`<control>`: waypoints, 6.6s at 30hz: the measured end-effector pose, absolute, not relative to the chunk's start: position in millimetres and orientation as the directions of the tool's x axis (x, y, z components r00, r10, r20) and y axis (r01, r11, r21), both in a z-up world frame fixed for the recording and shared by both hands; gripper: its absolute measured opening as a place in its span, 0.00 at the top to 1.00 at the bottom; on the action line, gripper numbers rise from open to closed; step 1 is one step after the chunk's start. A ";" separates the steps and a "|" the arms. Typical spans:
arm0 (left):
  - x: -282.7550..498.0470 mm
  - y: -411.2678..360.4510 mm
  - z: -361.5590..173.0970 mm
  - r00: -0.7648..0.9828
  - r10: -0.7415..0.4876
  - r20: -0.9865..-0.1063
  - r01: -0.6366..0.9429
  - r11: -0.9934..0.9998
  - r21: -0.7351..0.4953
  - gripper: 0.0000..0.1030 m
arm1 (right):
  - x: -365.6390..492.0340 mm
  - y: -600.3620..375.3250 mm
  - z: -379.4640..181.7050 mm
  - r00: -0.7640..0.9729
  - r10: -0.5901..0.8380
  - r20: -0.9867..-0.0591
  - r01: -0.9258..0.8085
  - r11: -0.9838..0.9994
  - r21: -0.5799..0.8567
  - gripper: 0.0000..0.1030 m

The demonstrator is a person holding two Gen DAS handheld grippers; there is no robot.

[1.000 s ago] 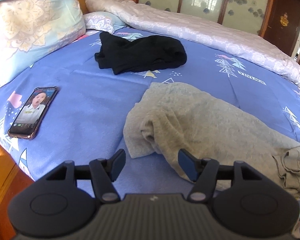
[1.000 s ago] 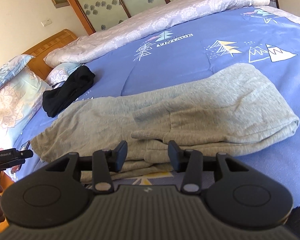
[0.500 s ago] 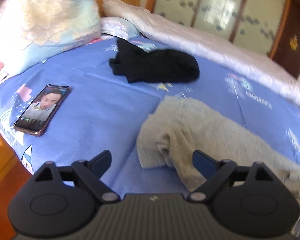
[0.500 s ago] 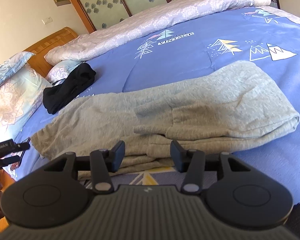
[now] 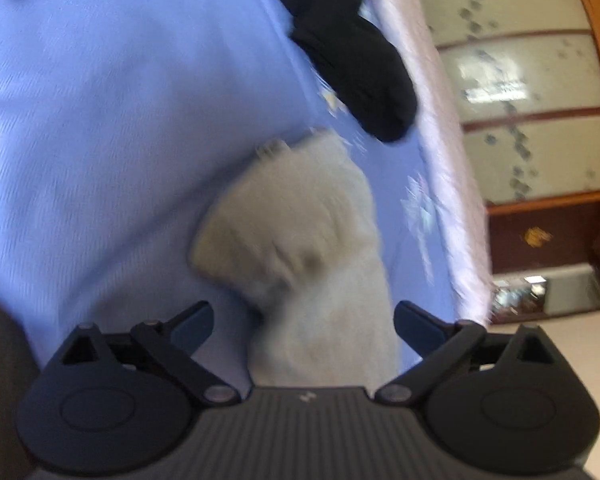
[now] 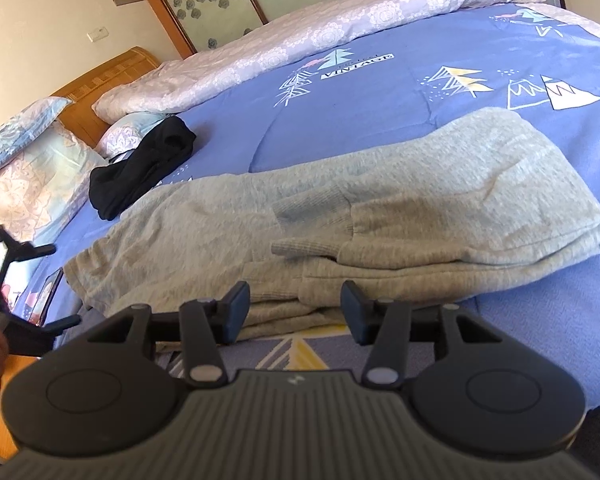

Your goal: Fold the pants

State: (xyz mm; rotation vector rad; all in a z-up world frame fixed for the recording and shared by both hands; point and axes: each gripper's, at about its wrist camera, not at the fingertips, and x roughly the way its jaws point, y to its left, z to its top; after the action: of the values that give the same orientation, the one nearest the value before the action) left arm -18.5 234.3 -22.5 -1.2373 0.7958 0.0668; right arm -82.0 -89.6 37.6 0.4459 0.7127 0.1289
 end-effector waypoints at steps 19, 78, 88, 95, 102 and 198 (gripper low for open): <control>13.7 151.7 84.2 0.805 -0.364 -0.468 -0.045 0.749 -0.661 0.76 | 3.3 -24.9 7.6 0.582 0.440 -0.684 -0.207 0.893 0.399 0.49; -30.0 -64.0 38.8 0.575 -0.378 -0.726 0.394 0.905 -0.159 0.61 | 9.0 -243.5 39.6 0.791 0.297 -0.535 0.107 0.794 0.599 0.85; -32.1 -61.2 41.6 0.555 -0.447 -0.702 0.415 0.880 -0.232 0.57 | -55.1 -227.1 109.3 0.849 0.102 -0.518 0.117 0.921 0.373 0.82; -32.5 -54.1 63.5 0.583 -0.485 -0.652 0.411 0.868 -0.279 0.52 | -68.1 -252.3 60.1 0.835 0.021 -0.550 0.298 0.823 0.483 0.60; -0.8 -85.4 73.3 0.591 -0.464 -0.660 0.431 0.873 -0.229 0.52 | -98.5 -203.9 88.2 0.899 -0.074 -0.431 0.211 0.937 0.279 0.45; -12.4 -3.9 19.5 0.573 -0.182 -0.799 0.072 0.982 -0.173 0.05 | -133.1 -242.8 28.5 0.797 0.024 -0.603 0.442 0.658 0.610 0.43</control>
State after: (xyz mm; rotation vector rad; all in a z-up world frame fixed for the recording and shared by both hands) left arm -12.4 -3.9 19.5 -0.1256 0.9500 -0.1497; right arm -133.1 -242.8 28.5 0.8294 0.6175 -0.2543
